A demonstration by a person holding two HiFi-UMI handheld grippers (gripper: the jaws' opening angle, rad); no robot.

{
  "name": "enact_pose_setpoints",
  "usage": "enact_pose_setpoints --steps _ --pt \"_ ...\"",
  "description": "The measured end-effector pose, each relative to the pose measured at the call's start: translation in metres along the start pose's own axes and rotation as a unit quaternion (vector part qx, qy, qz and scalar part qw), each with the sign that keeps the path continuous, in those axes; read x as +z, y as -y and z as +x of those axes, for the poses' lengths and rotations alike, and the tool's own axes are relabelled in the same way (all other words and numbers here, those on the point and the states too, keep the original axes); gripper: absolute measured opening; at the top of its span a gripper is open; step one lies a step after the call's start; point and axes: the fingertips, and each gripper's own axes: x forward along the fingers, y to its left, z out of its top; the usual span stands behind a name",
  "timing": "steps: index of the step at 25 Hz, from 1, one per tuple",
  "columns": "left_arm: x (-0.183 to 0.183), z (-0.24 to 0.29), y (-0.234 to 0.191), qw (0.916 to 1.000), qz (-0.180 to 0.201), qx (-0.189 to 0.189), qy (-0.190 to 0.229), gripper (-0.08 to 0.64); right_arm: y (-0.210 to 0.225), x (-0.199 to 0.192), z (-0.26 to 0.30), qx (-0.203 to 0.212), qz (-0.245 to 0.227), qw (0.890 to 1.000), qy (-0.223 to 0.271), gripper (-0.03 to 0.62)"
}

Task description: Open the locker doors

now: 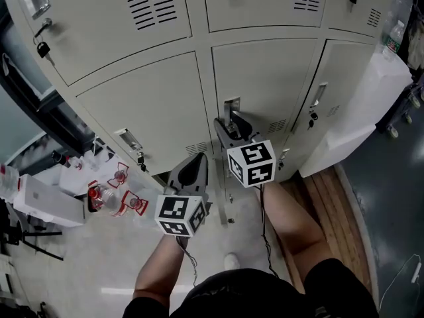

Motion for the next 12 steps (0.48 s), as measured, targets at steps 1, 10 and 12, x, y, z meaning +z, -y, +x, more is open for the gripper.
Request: enact_pose_setpoints --steps 1,10,12 --pt "-0.0004 0.001 -0.0009 1.0 0.001 -0.002 0.0 -0.002 -0.0005 -0.0002 0.0024 -0.003 -0.004 1.0 0.0 0.167" --pt "-0.0068 0.0038 -0.0079 0.9999 -0.003 -0.009 -0.004 -0.002 0.0013 -0.0012 0.0099 -0.031 -0.019 0.999 0.002 0.146" --pt "-0.0079 0.0026 -0.0078 0.9999 -0.003 -0.009 -0.005 -0.002 0.0021 -0.0018 0.0088 -0.035 -0.019 0.999 0.0 0.14"
